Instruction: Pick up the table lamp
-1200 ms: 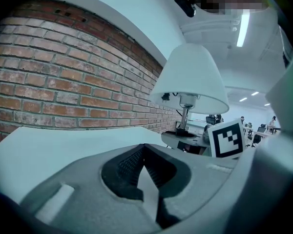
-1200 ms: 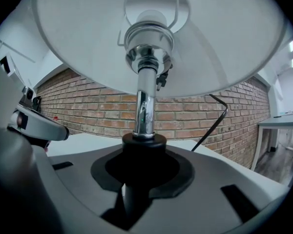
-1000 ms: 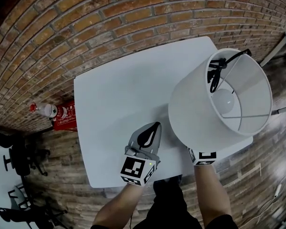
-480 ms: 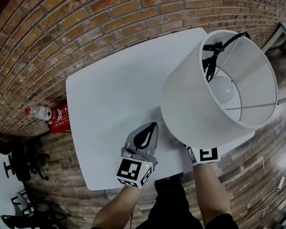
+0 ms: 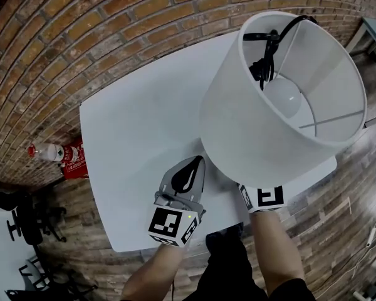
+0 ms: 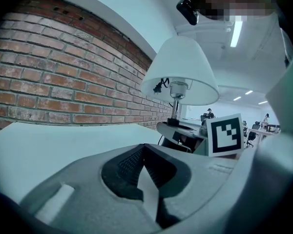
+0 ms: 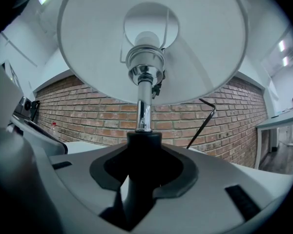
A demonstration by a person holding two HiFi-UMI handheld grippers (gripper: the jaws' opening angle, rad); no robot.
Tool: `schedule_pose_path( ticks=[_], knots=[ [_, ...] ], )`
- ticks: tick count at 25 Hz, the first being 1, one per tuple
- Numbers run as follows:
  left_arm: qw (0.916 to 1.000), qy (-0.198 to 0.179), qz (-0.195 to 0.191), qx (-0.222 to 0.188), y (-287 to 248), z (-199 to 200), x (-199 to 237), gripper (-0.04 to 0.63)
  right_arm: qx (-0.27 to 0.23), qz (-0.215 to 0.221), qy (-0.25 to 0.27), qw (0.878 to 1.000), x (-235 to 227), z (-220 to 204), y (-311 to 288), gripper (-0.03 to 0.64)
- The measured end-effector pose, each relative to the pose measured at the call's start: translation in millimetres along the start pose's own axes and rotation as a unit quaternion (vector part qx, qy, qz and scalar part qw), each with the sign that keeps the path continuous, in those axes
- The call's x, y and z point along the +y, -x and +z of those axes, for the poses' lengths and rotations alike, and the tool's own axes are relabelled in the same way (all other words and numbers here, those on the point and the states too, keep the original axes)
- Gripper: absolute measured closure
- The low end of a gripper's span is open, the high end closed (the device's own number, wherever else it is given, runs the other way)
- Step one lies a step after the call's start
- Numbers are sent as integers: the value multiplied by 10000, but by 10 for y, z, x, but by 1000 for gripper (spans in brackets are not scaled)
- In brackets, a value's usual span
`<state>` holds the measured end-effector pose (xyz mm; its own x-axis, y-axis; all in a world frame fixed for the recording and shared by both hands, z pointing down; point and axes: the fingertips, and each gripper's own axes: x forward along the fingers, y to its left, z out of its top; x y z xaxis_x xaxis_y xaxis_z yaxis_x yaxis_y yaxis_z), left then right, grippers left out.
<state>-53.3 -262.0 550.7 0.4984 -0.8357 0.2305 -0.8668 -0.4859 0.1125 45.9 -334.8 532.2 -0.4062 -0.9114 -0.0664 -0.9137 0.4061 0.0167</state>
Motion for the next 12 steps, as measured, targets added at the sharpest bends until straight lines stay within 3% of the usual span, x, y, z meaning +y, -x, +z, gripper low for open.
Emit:
schedule_pose_path(
  ticks=[12],
  knots=[
    [10000, -65, -23, -49, 9, 50, -42, 592, 128, -195, -57, 9997, -40, -30, 8, 491]
  ],
)
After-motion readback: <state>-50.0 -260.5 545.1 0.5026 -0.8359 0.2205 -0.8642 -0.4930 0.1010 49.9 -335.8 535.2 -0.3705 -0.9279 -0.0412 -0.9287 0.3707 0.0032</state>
